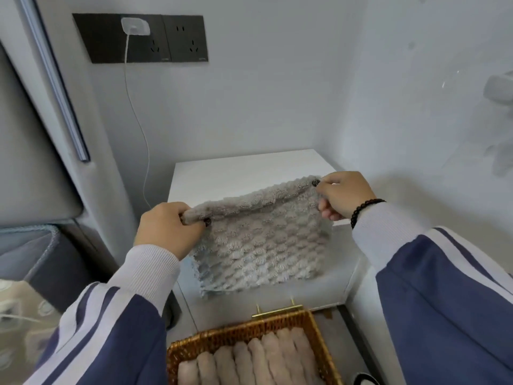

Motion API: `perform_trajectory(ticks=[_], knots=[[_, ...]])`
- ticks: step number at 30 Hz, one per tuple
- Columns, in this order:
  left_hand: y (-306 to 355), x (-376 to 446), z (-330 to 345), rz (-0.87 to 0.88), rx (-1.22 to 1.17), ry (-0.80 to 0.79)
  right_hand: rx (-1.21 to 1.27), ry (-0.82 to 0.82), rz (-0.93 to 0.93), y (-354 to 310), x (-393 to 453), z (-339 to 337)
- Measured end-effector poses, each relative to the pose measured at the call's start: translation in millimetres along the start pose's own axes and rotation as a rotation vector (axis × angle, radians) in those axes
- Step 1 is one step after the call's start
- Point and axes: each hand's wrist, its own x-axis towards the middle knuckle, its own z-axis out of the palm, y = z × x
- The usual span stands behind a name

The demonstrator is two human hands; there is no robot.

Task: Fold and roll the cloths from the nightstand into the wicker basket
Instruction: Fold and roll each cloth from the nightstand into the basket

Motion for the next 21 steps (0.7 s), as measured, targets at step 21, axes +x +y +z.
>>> perform_trajectory(ticks=[21], knots=[[-1.7,54.5,30.3,-0.445,-1.152,-0.152,0.797,0.005,0.047,5.8,61.2,49.6]])
